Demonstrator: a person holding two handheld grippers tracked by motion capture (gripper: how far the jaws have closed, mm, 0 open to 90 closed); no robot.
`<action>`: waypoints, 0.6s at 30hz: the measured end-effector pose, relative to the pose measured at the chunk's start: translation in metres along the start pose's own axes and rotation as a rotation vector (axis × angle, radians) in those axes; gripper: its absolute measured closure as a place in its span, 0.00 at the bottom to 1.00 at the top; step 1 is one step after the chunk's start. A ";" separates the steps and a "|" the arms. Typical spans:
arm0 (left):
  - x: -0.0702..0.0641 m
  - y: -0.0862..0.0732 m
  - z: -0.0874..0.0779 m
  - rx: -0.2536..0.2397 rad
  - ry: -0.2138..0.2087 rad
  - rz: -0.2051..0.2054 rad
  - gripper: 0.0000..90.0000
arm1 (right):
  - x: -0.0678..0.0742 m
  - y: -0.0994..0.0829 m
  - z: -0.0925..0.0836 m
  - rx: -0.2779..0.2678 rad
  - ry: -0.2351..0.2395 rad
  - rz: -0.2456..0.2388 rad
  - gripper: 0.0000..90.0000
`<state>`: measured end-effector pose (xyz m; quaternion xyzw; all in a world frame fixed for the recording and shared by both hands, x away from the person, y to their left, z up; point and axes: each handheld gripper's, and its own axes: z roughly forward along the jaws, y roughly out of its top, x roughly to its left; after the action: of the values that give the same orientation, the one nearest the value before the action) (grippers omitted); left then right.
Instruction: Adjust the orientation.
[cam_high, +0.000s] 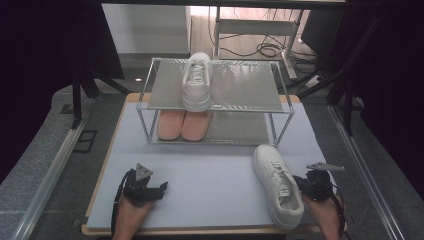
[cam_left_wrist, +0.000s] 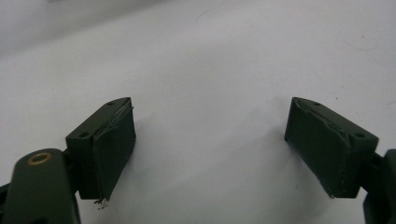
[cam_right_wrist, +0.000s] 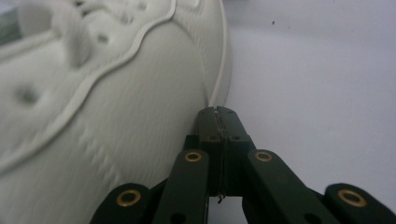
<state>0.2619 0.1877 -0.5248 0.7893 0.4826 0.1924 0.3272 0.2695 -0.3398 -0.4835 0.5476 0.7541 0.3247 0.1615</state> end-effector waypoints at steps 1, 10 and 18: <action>0.000 0.000 0.000 0.000 0.000 0.000 0.18 | 0.000 -0.002 -0.002 -0.002 0.006 0.003 1.00; 0.000 0.000 0.000 0.000 0.000 -0.001 0.18 | 0.014 0.000 0.001 -0.006 0.020 -0.008 1.00; 0.000 0.000 0.000 0.000 0.000 -0.001 0.18 | 0.034 0.011 0.015 -0.001 0.058 -0.045 1.00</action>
<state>0.2620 0.1876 -0.5249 0.7891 0.4830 0.1921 0.3274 0.2749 -0.3012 -0.4831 0.5206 0.7704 0.3374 0.1470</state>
